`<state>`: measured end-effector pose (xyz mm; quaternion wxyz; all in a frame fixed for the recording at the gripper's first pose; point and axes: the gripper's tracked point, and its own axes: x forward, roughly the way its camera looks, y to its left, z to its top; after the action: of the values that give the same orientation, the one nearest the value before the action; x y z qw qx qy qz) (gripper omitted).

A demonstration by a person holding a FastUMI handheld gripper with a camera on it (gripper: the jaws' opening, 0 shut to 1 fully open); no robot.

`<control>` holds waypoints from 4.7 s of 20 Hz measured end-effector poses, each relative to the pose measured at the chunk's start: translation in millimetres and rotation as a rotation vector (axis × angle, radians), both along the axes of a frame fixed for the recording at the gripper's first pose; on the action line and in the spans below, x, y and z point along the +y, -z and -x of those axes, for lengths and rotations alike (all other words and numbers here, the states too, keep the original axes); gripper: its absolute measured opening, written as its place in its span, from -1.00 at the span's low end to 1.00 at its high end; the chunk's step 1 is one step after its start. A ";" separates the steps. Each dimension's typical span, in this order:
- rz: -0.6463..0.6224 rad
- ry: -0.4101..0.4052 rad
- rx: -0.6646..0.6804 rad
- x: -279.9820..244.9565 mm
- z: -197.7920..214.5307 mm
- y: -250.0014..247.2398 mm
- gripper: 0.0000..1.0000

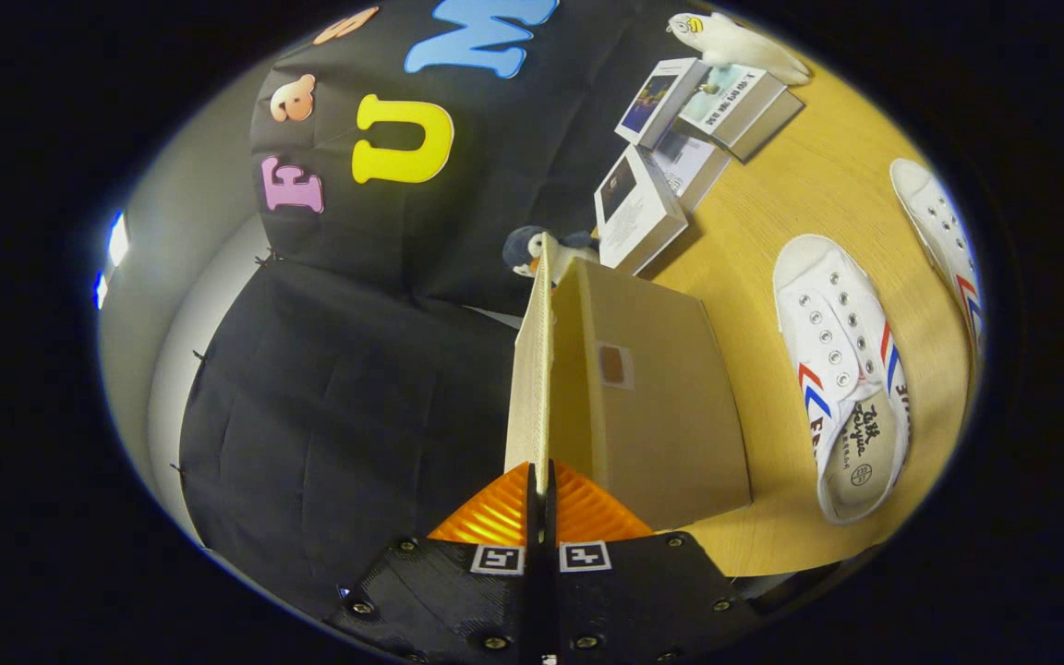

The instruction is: Open the storage box then place both shoes into the box .Put the left shoe in first, then the right shoe, with the right side of both shoes facing outward in a uniform manner.

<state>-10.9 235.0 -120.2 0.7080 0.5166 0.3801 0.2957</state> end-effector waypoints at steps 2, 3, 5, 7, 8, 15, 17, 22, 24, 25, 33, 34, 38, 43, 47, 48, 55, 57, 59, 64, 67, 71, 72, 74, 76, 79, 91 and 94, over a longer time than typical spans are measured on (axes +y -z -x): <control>0.008 -0.010 -0.025 4.2 -1.2 -17.0 -1.00; 0.013 -0.015 -0.034 7.4 -1.7 -25.3 -1.00; 0.017 -0.028 -0.057 16.7 -2.1 -44.3 -1.00; 0.025 -0.041 -0.089 28.0 -3.4 -64.8 -1.00; 0.033 -0.047 -0.108 33.5 -4.2 -75.4 -1.00; 0.108 -0.104 -0.231 95.7 -2.2 -131.2 -1.00; 0.129 -0.125 -0.269 118.5 0.7 -141.4 -1.00; 0.186 -0.187 -0.341 173.4 14.4 -150.4 -1.00; 0.179 -0.200 -0.350 193.6 17.5 -151.6 -1.00; 0.177 -0.205 -0.369 201.5 18.2 -154.1 -0.99; 0.248 -0.328 -0.469 259.8 34.5 -140.3 0.19; 0.266 -0.329 -0.491 260.2 32.5 -138.5 0.64; 0.355 -0.277 -0.557 236.6 17.5 -128.7 0.90; 0.487 -0.180 -0.590 173.1 -15.7 -109.0 0.93; 0.603 -0.073 -0.596 110.0 -43.4 -95.8 0.93; 0.624 -0.049 -0.597 94.3 -48.6 -93.2 0.93; 0.769 0.094 -0.556 -7.2 -79.8 -60.8 0.93; 0.796 0.124 -0.536 -30.7 -83.1 -48.5 0.93; 0.817 0.149 -0.502 -52.6 -85.3 -30.9 0.93; 0.862 0.174 -0.379 -94.6 -88.7 22.9 0.93; 0.877 0.168 -0.305 -110.9 -85.7 56.9 0.94; 0.917 0.126 -0.182 -130.4 -77.4 107.6 0.93; 0.923 0.112 -0.149 -133.9 -73.2 120.1 0.94; 0.937 0.083 -0.096 -139.7 -64.8 141.2 0.94; 0.958 0.051 -0.057 -144.4 -58.9 160.0 0.94; 0.984 0.013 -0.011 -147.8 -51.8 179.4 0.92; 0.883 -0.038 0.080 -126.4 -49.2 199.8 -0.10; 0.860 -0.047 0.094 -127.8 -48.0 198.3 -0.29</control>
<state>37.1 107.2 -318.5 0.8338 0.1788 0.5122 0.1026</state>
